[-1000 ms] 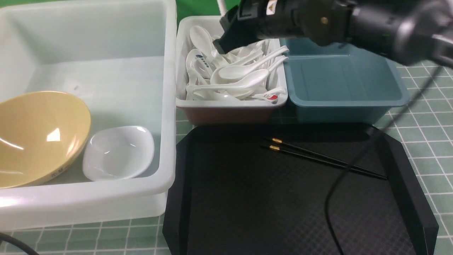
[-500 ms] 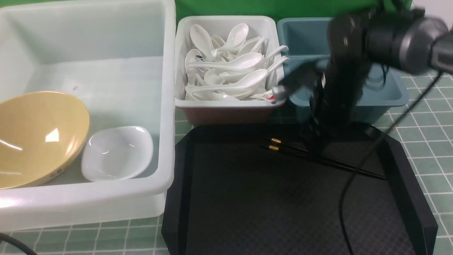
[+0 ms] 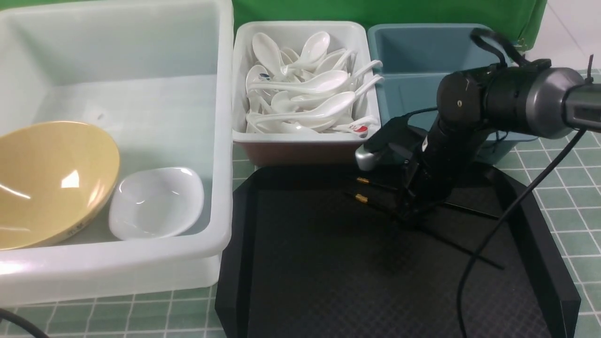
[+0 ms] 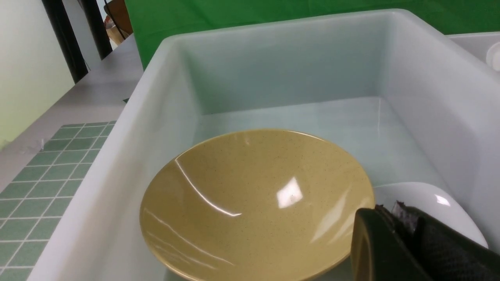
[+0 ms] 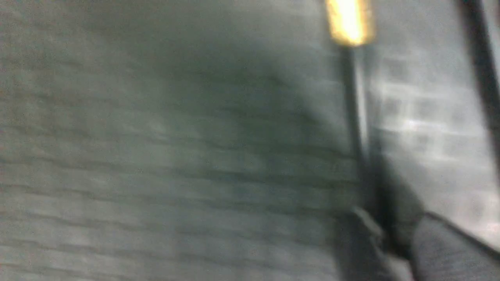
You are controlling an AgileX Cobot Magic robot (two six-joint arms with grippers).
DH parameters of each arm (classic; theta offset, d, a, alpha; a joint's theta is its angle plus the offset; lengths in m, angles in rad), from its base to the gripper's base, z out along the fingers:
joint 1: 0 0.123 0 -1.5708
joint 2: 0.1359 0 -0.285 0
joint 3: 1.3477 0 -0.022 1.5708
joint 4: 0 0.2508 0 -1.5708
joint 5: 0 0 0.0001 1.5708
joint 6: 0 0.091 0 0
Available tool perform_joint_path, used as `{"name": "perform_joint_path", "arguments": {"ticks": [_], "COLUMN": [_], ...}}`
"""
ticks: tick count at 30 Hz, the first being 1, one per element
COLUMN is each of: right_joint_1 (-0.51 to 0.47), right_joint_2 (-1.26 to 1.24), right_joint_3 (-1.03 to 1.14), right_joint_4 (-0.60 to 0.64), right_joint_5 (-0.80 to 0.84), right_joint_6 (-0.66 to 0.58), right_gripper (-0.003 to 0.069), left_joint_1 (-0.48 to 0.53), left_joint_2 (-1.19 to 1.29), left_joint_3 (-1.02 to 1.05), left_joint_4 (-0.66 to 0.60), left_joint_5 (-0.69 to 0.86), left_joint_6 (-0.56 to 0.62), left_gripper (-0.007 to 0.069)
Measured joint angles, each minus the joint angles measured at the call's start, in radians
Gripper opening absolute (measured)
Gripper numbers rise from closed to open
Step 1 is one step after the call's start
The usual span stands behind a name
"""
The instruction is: On blue table put chopsticks spoon bowls plates into blue grey white boxes.
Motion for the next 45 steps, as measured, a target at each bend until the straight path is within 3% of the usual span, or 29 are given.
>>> {"name": "perform_joint_path", "arguments": {"ticks": [2,3,11,14,16,17,20,22,23,26,27,29,30,32,37,45], "right_joint_1": [0.018,0.028,0.082,0.060,0.023,0.019,-0.060,-0.087,-0.118,-0.165,-0.165,-0.182,-0.186,-0.182,-0.146,-0.137], "right_joint_2": [0.000,-0.001,-0.073,-0.207,-0.286,-0.291,-0.318,-0.302,-0.269,-0.190,-0.186,-0.155,-0.153,-0.165,-0.196,-0.057], "right_joint_3": [0.000,0.000,0.022,0.023,0.022,0.022,0.020,0.020,0.020,0.020,0.020,0.020,0.015,-0.002,-0.005,0.060], "right_joint_4": [0.046,0.057,0.065,0.038,0.035,0.034,0.033,0.033,0.033,0.033,0.033,0.033,0.032,0.031,0.031,0.025], "right_joint_5": [0.008,0.011,0.039,-0.085,-0.283,-0.303,-0.630,-0.698,-0.783,-0.833,-0.833,-0.798,-0.693,-0.535,-0.156,-0.099], "right_joint_6": [-0.015,-0.020,-0.042,-0.043,-0.048,-0.049,-0.030,-0.014,0.006,0.023,0.023,0.026,0.027,0.027,0.025,-0.012], "right_gripper": [0.0080,0.0070,0.0068,0.0068,0.0068,0.0068,0.0070,0.0078,0.0108,0.0214,0.0223,0.0314,0.0373,0.0411,0.0421,0.0362], "left_joint_1": [0.000,0.000,0.000,0.000,0.000,0.000,0.000,0.000,0.000,0.000,0.000,0.000,0.000,0.000,0.000,0.000], "left_joint_2": [0.000,0.000,0.000,0.000,0.000,0.000,0.000,0.000,0.000,0.000,0.000,0.000,0.000,0.000,0.000,0.000], "left_joint_3": [0.000,0.000,0.000,0.000,0.000,0.000,0.000,0.000,0.000,0.000,0.000,0.000,0.000,0.000,0.000,0.000], "left_joint_4": [0.000,0.000,0.000,0.000,0.000,0.000,0.000,0.000,0.000,0.000,0.000,0.000,0.000,0.000,0.000,0.000], "left_joint_5": [0.000,0.000,0.000,0.000,0.000,0.000,0.000,0.000,0.000,0.000,0.000,0.000,0.000,0.000,0.000,0.000], "left_joint_6": [-0.001,-0.001,-0.005,-0.005,-0.005,-0.005,-0.005,-0.005,-0.005,-0.005,-0.005,-0.005,-0.005,-0.005,-0.005,-0.005], "left_gripper": [0.0001,0.0001,0.0001,0.0001,0.0001,0.0001,0.0001,0.0001,0.0001,0.0001,0.0001,0.0001,0.0001,0.0001,0.0001,0.0001]}}
